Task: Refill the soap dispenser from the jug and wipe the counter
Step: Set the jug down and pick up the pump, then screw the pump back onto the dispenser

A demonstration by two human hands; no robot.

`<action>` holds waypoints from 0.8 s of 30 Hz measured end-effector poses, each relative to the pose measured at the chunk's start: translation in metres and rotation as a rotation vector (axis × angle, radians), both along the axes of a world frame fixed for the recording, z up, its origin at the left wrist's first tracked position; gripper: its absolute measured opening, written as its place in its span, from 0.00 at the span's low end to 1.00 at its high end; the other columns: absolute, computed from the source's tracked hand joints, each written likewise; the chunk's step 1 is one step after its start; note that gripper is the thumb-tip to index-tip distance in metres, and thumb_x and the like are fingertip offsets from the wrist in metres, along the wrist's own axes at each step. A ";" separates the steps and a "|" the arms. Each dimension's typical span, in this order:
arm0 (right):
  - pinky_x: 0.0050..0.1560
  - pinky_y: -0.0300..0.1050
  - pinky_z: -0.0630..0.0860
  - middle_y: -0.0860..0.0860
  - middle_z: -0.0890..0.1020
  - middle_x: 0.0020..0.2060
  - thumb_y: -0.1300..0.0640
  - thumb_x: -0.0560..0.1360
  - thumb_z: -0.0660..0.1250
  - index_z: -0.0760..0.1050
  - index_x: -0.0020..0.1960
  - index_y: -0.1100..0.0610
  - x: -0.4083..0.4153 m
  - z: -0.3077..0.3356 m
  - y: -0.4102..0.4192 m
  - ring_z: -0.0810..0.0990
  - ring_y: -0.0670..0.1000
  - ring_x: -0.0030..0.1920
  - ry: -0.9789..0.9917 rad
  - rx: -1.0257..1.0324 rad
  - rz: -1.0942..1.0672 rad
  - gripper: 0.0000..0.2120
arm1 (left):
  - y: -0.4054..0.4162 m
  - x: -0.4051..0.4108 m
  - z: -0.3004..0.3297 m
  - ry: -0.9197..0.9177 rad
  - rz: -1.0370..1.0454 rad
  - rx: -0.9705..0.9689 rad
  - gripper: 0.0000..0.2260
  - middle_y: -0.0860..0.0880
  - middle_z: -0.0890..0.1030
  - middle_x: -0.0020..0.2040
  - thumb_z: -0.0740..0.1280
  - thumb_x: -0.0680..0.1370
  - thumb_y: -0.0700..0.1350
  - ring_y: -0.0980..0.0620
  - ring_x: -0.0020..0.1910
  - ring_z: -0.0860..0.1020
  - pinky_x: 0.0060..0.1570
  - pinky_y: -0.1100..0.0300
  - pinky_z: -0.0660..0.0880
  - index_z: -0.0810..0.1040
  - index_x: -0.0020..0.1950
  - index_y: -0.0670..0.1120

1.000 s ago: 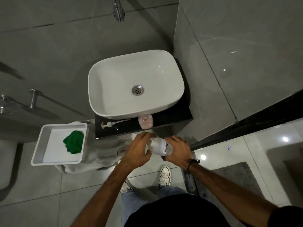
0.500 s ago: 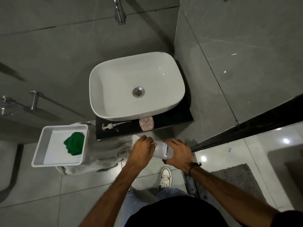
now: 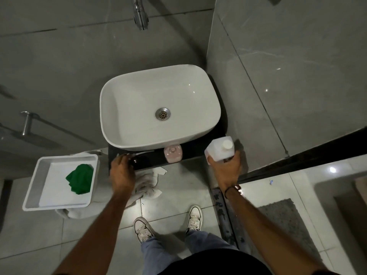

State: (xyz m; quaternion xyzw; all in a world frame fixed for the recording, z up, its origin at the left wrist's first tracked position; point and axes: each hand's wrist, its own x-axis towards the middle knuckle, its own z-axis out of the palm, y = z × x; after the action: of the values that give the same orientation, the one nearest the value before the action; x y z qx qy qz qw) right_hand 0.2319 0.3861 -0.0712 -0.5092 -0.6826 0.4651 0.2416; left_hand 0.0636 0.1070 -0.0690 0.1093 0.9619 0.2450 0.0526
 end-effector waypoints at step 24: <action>0.56 0.52 0.77 0.51 0.75 0.55 0.47 0.62 0.83 0.69 0.59 0.55 -0.005 -0.015 -0.041 0.73 0.50 0.53 -0.200 0.149 0.277 0.33 | -0.043 -0.010 0.002 -0.047 -0.265 0.044 0.17 0.46 0.80 0.47 0.79 0.66 0.38 0.45 0.40 0.80 0.38 0.54 0.76 0.77 0.50 0.44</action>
State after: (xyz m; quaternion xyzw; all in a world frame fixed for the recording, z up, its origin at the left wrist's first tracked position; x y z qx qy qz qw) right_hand 0.2274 0.3449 -0.0866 -0.4347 -0.7995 0.3891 0.1429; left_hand 0.0533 0.0643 -0.0672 0.2306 0.9319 0.2595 0.1047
